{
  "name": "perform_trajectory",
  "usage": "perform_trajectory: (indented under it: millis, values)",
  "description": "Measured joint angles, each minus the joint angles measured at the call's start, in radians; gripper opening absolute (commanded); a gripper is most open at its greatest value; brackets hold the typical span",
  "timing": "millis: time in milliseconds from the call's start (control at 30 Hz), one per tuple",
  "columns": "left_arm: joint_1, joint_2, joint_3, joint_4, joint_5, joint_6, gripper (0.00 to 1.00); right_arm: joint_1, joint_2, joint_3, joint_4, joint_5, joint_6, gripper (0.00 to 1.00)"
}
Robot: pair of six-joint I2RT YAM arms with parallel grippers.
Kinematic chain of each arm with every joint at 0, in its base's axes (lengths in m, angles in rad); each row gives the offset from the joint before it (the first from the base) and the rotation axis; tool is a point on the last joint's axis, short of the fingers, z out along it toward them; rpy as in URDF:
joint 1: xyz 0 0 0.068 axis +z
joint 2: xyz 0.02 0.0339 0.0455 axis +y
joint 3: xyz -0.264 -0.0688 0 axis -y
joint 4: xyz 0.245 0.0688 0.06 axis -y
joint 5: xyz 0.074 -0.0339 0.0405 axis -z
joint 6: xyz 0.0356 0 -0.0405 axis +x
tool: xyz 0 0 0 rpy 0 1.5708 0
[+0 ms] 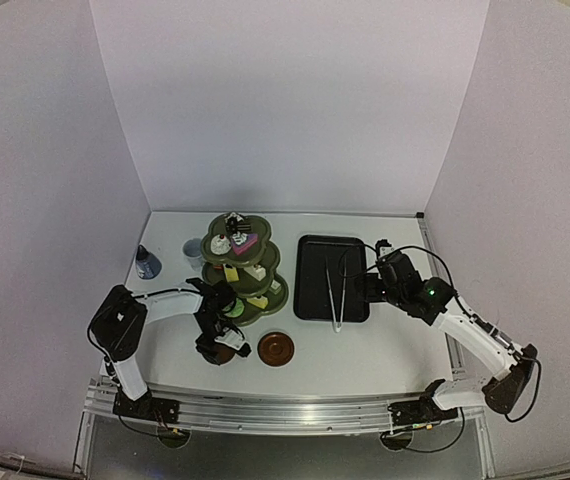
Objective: Serve the afternoon tea
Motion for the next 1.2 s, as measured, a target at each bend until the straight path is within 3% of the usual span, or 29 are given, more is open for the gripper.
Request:
perform_trajectory:
  millis: [267, 567, 800, 900, 1200]
  values:
    - [0.017, -0.054, 0.111, -0.104, -0.028, -0.092, 0.78, 0.0, -0.006, 0.0, 0.0, 0.002, -0.001, 0.83]
    - [0.122, -0.216, 0.201, -0.311, -0.062, -0.128, 0.78, 0.0, -0.023, 0.0, 0.0, 0.001, 0.0, 0.83]
    - [0.414, -0.252, 0.286, -0.347, -0.139, -0.15, 0.76, 0.0, -0.027, 0.001, -0.001, 0.0, 0.0, 0.82]
    - [0.523, -0.227, 0.37, -0.363, -0.188, -0.203, 0.69, 0.0, -0.022, 0.01, -0.002, -0.004, 0.0, 0.82]
    - [0.772, 0.104, 0.762, -0.269, -0.316, -0.492, 0.59, 0.0, 0.02, 0.014, -0.002, -0.018, -0.001, 0.83]
